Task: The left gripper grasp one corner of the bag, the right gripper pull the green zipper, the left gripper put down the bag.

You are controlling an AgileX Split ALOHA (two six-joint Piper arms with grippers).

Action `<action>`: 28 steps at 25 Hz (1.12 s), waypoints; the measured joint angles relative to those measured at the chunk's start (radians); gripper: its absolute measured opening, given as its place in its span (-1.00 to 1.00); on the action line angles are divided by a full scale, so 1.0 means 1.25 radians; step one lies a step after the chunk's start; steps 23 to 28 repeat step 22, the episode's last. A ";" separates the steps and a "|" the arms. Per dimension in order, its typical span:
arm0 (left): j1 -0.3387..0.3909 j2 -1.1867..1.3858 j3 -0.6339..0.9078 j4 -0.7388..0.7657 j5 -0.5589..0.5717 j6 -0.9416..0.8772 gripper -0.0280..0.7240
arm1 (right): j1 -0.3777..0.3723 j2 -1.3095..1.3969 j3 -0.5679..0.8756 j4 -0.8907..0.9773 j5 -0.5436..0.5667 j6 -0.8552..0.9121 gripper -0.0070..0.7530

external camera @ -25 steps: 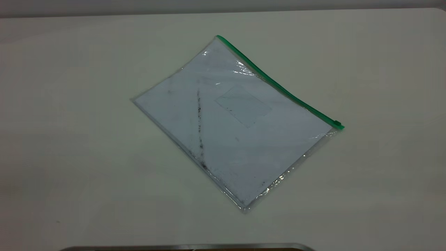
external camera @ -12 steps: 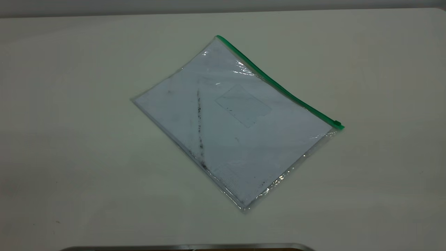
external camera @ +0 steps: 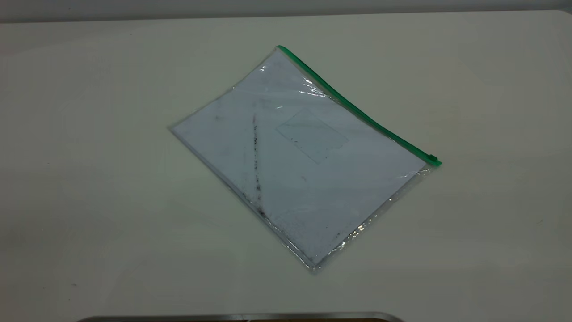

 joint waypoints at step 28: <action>0.000 0.000 0.000 0.000 0.000 0.000 0.64 | -0.005 0.000 0.001 -0.068 -0.003 0.109 0.54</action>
